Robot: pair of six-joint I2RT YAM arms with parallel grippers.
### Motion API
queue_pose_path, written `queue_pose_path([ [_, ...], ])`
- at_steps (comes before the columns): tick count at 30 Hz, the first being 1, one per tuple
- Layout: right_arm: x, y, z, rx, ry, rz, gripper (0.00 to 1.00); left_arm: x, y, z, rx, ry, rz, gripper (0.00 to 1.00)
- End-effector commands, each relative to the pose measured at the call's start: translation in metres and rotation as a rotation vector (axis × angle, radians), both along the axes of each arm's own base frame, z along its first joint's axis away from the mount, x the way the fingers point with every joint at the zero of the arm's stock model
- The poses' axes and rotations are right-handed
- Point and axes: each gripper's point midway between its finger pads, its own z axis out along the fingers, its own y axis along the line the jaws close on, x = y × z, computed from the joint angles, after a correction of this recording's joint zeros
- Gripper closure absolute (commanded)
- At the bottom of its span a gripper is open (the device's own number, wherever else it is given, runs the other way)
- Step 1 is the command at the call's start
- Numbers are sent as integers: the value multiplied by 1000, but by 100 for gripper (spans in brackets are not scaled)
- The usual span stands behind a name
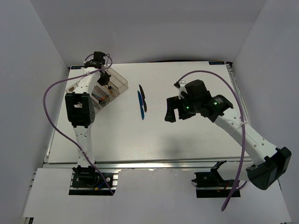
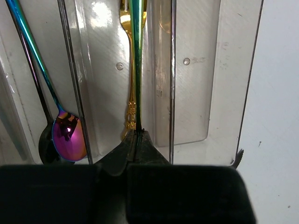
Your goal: Sort the eating utensils into containers
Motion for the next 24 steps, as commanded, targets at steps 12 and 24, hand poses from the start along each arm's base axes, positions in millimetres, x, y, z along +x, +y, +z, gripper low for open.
queue_pose_path([
  [12, 30, 24, 24, 59, -44, 1, 11, -1, -6, 72, -18, -125, -78, 38],
  [24, 36, -22, -6, -82, 57, -252, 11, -91, -162, 40, 176, 36, -379, 2],
])
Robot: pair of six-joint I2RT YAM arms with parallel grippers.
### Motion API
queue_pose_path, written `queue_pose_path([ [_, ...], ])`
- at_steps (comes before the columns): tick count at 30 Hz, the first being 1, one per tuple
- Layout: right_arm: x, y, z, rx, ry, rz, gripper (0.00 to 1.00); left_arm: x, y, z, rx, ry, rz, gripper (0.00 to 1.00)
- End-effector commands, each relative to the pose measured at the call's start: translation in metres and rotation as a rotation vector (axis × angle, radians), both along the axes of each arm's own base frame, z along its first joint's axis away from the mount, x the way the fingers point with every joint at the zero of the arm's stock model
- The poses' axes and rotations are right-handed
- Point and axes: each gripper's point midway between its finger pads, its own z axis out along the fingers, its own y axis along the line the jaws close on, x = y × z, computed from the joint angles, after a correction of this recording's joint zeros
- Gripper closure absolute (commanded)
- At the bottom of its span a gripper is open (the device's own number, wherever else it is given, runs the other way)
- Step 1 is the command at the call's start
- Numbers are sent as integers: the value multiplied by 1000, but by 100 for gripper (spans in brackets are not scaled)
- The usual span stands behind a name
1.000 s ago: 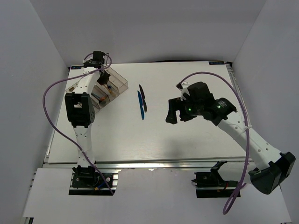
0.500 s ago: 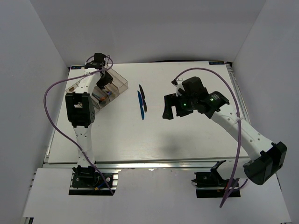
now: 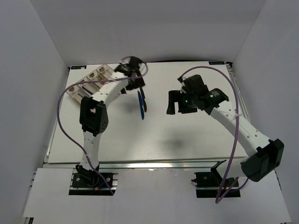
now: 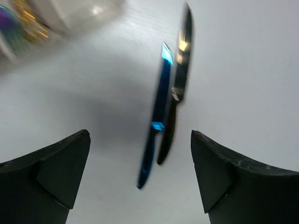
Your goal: Sort the eating utensils into containers
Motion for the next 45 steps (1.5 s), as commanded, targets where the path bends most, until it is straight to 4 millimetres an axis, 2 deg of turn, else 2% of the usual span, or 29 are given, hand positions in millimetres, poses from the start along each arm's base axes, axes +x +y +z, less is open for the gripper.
queue_pose_path([
  [1, -3, -15, 0, -20, 19, -70, 11, -45, -32, -4, 57, 40, -64, 4],
  [6, -23, -17, -17, -3, 58, -29, 11, -66, -56, -16, 55, 76, -99, 15],
  [10, -29, -19, -22, 0, 69, -16, 11, -83, -71, -33, 26, 126, -160, 24],
  [14, -31, -19, -21, -7, 69, 2, 11, -97, -73, -56, 30, 186, -197, 34],
  [15, -31, -20, -20, -9, 65, 3, 11, -99, -73, -57, 28, 190, -208, 41],
  [16, -31, -20, -20, -12, 64, 8, 11, -101, -73, -59, 28, 199, -221, 43],
  [21, -32, -17, -21, -5, 70, 29, 11, -105, -77, -63, 8, 215, -256, 45],
  [24, -32, -13, -23, 8, 79, 45, 11, -104, -82, -57, -21, 194, -267, 40],
  [28, -31, -8, -22, 25, 84, 57, 11, -104, -86, -65, -25, 216, -279, 38],
  [29, -31, -8, -23, 25, 87, 56, 11, -105, -84, -76, -6, 248, -280, 38],
  [31, -31, -7, -23, 27, 86, 56, 11, -104, -85, -78, 5, 264, -287, 39],
  [33, -32, -8, -23, 27, 84, 56, 11, -103, -85, -83, 13, 275, -282, 42],
  [37, -36, -12, -27, 22, 87, 48, 11, -99, -83, -80, 30, 269, -276, 46],
  [45, -38, -12, -29, 26, 91, 46, 11, -104, -72, -92, 44, 313, -276, 53],
])
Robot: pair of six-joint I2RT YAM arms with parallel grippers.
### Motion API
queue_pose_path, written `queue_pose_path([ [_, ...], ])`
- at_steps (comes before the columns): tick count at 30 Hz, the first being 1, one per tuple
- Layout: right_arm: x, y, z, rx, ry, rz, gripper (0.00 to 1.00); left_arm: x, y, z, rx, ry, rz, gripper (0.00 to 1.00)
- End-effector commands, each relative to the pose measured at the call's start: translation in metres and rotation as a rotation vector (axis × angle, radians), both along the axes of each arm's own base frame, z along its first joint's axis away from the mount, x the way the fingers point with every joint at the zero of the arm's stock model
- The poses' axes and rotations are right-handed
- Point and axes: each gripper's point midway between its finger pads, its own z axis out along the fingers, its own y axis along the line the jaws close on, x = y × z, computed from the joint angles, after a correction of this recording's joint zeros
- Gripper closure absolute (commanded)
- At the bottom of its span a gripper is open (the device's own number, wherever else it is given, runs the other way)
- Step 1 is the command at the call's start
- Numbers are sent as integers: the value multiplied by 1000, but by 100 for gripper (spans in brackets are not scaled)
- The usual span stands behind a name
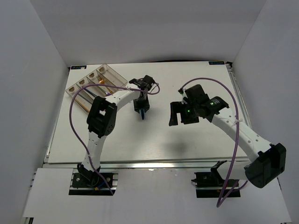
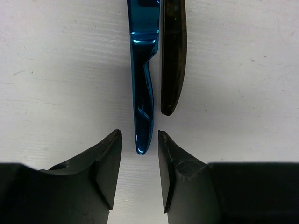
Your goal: Sort the eating utensils into containers
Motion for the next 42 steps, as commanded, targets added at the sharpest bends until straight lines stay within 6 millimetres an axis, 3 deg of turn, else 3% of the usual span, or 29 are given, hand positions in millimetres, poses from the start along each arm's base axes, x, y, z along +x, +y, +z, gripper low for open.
queue_pose_path([
  [1, 2, 5, 13, 45, -41, 10, 11, 3, 4, 0, 1, 2, -4, 53],
  [13, 4, 7, 13, 48, -35, 14, 11, -1, 3, -32, -26, 56, -24, 54],
  [21, 4, 6, 13, 44, -40, 15, 11, -14, 14, -50, 18, 108, -11, 59],
  [28, 4, 8, 14, 52, -42, 21, 11, -19, 26, -54, 31, 136, -17, 62],
  [36, 5, 11, 19, 68, -48, 28, 11, -33, 28, -66, 16, 172, -23, 84],
  [37, 5, 12, 19, 69, -47, 29, 11, -34, 28, -65, 15, 170, -25, 98],
  [42, 5, 14, 21, 80, -47, 34, 11, -33, 31, -53, 26, 155, -45, 100],
])
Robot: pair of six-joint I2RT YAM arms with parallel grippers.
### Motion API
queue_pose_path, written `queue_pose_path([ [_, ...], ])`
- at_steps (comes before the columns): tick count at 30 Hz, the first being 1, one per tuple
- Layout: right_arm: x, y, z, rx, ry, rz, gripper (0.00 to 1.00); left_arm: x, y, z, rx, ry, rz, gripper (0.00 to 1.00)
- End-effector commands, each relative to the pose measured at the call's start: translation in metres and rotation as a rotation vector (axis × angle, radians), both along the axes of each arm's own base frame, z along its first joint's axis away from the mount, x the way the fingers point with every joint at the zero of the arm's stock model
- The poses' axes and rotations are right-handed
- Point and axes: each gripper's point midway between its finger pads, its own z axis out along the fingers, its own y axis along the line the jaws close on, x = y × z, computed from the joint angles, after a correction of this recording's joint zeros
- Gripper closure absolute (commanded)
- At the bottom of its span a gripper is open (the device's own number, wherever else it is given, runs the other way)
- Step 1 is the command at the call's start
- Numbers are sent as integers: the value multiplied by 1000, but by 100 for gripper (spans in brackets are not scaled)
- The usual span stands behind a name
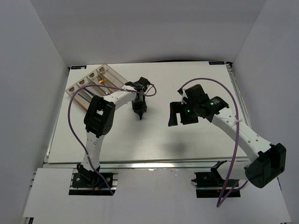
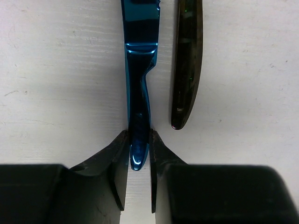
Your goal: Sort the eating utensils into containers
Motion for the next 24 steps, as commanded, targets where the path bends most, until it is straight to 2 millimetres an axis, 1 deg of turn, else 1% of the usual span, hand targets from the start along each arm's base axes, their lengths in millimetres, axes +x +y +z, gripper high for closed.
queue_pose_path([
  [1, 7, 10, 19, 60, -53, 16, 11, -28, 21, -25, 86, 117, -24, 100],
  [2, 8, 10, 19, 62, -55, 17, 11, -25, 20, -20, 85, 104, -29, 100],
  [4, 7, 11, 19, 68, -53, 19, 11, -16, 21, -3, 89, 55, -28, 100],
  [8, 7, 13, 21, 80, -56, 22, 11, -7, 23, 22, 101, 8, -30, 100],
  [11, 8, 14, 22, 87, -56, 20, 11, -7, 25, 30, 108, 1, -31, 100],
  [17, 8, 15, 24, 92, -58, 21, 11, -9, 25, 38, 97, -13, -29, 100],
  [24, 7, 13, 25, 89, -62, 20, 11, -4, 22, 60, 68, -62, -21, 100],
])
